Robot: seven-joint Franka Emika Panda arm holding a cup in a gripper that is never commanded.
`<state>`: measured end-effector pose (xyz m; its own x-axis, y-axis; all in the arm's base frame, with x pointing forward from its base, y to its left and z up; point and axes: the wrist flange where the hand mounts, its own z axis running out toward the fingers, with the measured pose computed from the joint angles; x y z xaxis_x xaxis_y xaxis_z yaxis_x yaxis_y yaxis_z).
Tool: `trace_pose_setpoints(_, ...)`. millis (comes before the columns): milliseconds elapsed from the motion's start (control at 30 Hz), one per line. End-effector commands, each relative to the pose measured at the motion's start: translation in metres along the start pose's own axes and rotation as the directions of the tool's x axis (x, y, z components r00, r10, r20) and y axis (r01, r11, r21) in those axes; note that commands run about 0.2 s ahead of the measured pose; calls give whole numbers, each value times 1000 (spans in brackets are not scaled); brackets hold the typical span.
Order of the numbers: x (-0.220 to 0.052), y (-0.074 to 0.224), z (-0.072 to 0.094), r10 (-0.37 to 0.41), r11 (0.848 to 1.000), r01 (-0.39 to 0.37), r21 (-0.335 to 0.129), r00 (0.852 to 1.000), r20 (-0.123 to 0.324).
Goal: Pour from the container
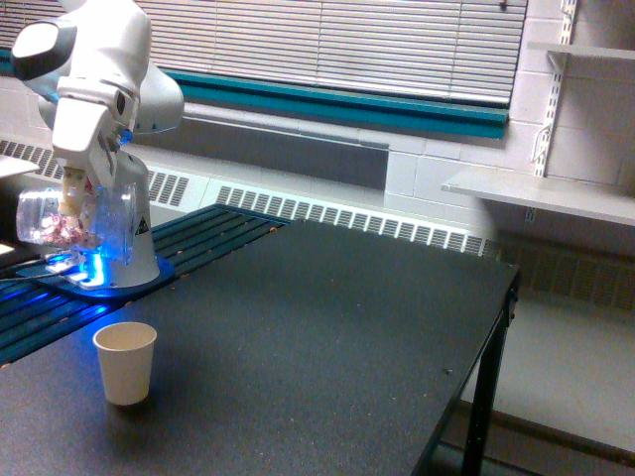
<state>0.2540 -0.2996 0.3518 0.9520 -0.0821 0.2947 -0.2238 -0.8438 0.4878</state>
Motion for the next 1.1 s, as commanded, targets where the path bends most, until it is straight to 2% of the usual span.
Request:
trace_pose_setpoints(33,-6,12,-4,-19,1000,19,-19,1000,1)
trace_pose_setpoints(567,-31,31,-10,-15,998,17,-64,999,33)
trace_pose_setpoints(1100,-25,26,-12,-37,997,39,-73,999,34)
